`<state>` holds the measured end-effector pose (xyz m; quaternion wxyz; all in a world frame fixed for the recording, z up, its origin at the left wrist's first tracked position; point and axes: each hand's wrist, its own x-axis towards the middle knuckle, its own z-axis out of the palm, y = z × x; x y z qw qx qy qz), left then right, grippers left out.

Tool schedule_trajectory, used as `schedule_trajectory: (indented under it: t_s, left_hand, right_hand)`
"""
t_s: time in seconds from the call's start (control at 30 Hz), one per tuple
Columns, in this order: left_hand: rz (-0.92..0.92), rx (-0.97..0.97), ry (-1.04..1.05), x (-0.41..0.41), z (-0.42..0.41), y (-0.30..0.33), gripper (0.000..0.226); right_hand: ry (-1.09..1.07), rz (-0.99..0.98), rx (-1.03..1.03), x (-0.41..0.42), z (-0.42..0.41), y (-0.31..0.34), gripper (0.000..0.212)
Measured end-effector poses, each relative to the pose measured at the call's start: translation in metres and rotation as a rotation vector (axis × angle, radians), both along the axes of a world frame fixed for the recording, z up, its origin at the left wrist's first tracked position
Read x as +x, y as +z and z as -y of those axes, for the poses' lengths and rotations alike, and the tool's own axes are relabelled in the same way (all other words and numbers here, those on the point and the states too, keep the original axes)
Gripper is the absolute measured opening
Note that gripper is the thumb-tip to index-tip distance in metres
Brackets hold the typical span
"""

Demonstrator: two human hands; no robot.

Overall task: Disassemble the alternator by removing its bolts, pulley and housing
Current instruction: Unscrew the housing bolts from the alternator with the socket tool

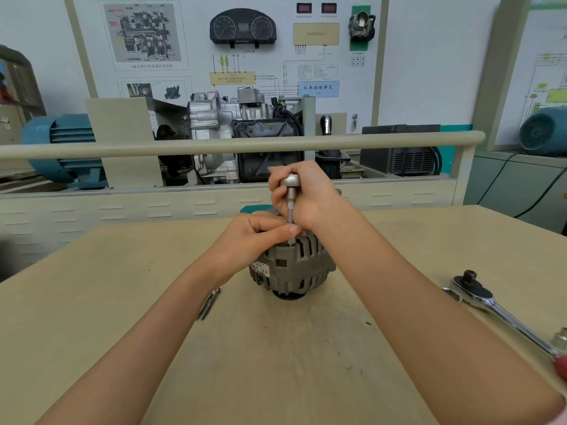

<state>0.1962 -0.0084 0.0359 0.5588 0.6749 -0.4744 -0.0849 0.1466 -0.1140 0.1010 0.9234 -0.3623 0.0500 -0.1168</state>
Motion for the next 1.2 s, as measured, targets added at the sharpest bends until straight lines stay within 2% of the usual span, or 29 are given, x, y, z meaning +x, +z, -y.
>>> schedule_trajectory:
  t_s: [0.07,0.1,0.17,0.23,0.33,0.5,0.6,0.7,0.8,0.87,0.93,0.97,1.0,1.1,1.17,1.2]
  left_hand:
    - [0.019,-0.004,0.031,-0.003,0.001,0.002,0.011]
    - [0.035,0.001,0.039,-0.003,0.002,0.002,0.012]
    - [0.045,0.021,0.038,-0.001,0.001,0.001,0.025]
    - [0.022,0.05,0.038,0.0,-0.001,0.001,0.029]
    - [0.002,0.089,0.026,0.002,0.001,0.0,0.015]
    - [0.031,0.071,-0.039,0.002,0.0,-0.001,0.048]
    - [-0.046,0.065,-0.069,0.002,-0.003,0.0,0.034]
    - [-0.044,0.035,-0.078,0.002,-0.002,-0.001,0.02]
    - [-0.019,0.015,-0.059,0.0,-0.002,-0.001,0.026]
    - [-0.012,0.003,-0.037,-0.001,-0.001,-0.001,0.028]
    - [0.005,0.007,0.011,-0.003,0.001,0.0,0.017]
    - [0.03,0.014,0.039,-0.002,0.002,0.0,0.024]
    - [0.045,0.022,0.052,-0.002,0.002,-0.001,0.031]
    - [-0.003,0.037,0.044,-0.003,0.001,0.001,0.032]
    - [-0.036,0.055,0.021,-0.004,0.0,0.002,0.017]
    - [-0.04,0.054,0.011,-0.004,0.0,0.001,0.017]
  right_hand:
    - [-0.443,0.014,-0.057,0.001,-0.009,-0.004,0.018]
    - [-0.576,0.026,-0.085,0.002,-0.013,-0.006,0.016]
    - [-0.622,0.046,-0.142,0.004,-0.018,-0.008,0.019]
    - [-0.545,0.014,-0.177,0.005,-0.019,-0.005,0.025]
    - [-0.311,-0.069,-0.175,0.004,-0.012,0.004,0.022]
    - [0.308,-0.129,-0.189,0.007,0.009,0.009,0.023]
    - [0.542,-0.122,-0.236,0.011,0.011,0.011,0.018]
    - [0.601,-0.11,-0.199,0.013,0.012,0.009,0.026]
    - [0.437,-0.078,-0.151,0.006,0.009,0.008,0.026]
    - [0.096,-0.063,-0.123,0.004,-0.001,0.005,0.022]
    - [-0.403,-0.003,-0.089,0.004,-0.012,-0.003,0.018]
    - [-0.58,0.037,-0.063,0.005,-0.017,-0.005,0.016]
    - [-0.662,0.067,-0.074,0.006,-0.021,-0.006,0.015]
    - [-0.602,0.005,-0.179,0.007,-0.022,-0.003,0.02]
    - [-0.402,-0.064,-0.17,0.006,-0.014,0.003,0.022]
    - [-0.259,-0.094,-0.154,0.006,-0.008,0.005,0.023]
